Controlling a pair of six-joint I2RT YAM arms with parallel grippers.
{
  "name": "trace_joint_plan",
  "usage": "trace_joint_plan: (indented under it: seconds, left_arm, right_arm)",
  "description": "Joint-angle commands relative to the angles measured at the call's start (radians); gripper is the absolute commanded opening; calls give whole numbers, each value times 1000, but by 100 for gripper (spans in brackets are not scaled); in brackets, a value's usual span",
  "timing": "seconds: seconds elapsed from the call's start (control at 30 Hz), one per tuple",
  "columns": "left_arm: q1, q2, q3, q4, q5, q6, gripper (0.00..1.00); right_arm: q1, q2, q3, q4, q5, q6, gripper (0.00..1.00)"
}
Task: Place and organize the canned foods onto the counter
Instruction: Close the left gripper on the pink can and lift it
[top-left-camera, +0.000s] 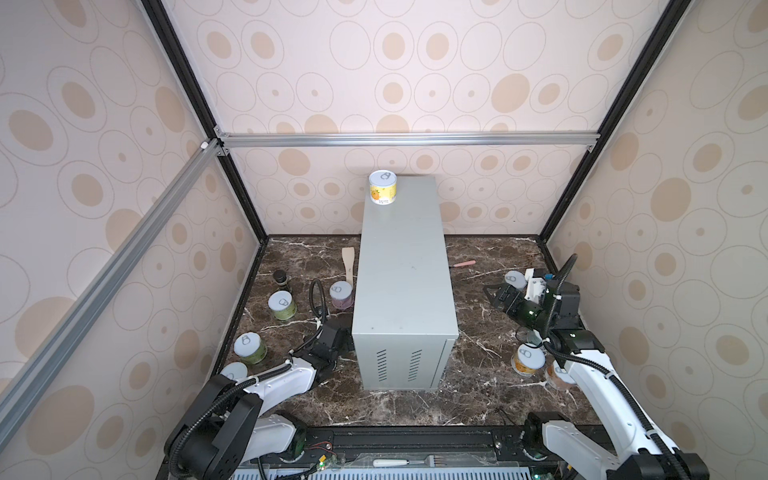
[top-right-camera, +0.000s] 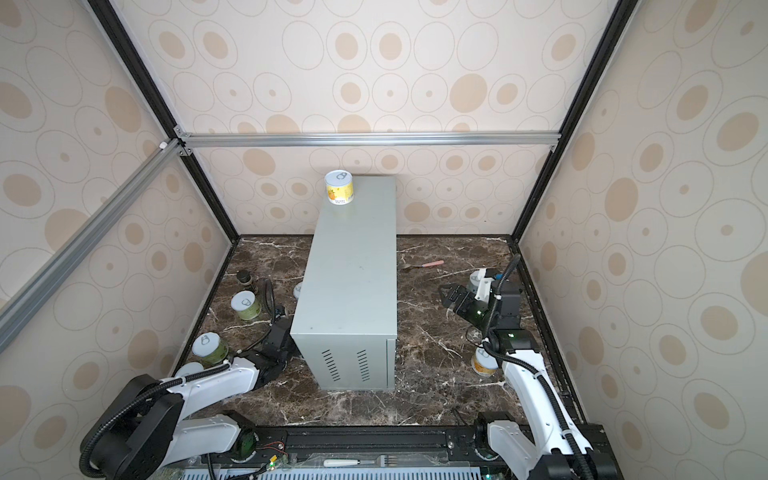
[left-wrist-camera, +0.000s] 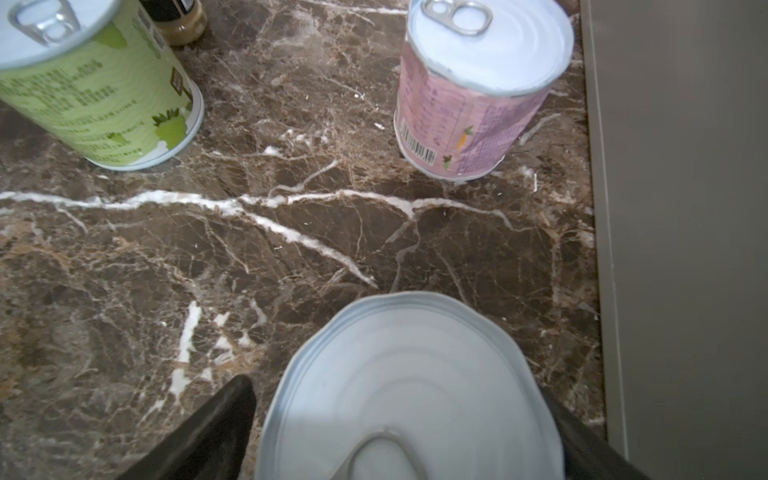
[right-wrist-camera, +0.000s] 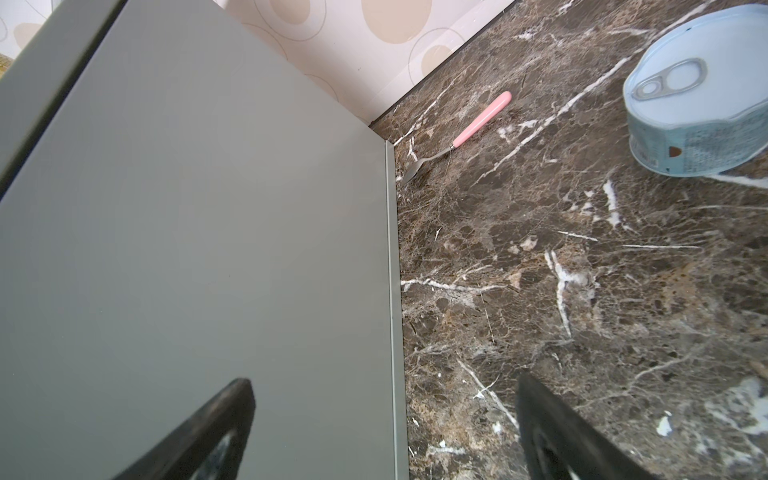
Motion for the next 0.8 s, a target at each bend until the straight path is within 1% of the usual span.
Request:
trace_joint_plan:
  seconds: [0.0, 0.27, 0.37, 0.43, 0.53, 0.77]
  left_arm:
    - [-7, 27, -10, 32, -31, -39, 94]
    - [-7, 51, -7, 44, -45, -33, 88]
    - [-8, 41, -6, 45, -43, -29, 82]
    - [-7, 23, -7, 41, -42, -28, 78]
    - [-7, -20, -8, 34, -35, -16, 66]
    - [-7, -128, 19, -38, -29, 0, 62]
  right_arm:
    - [-4, 0, -15, 26, -14, -12, 100]
    - [-4, 8, -26, 34, -16, -14, 100]
    - [-3, 8, -26, 34, -19, -16, 100]
    - [-4, 6, -24, 31, -22, -18, 100]
    - [-4, 3, -15, 8, -27, -31, 100]
    - [-3, -4, -14, -14, -58, -30, 100]
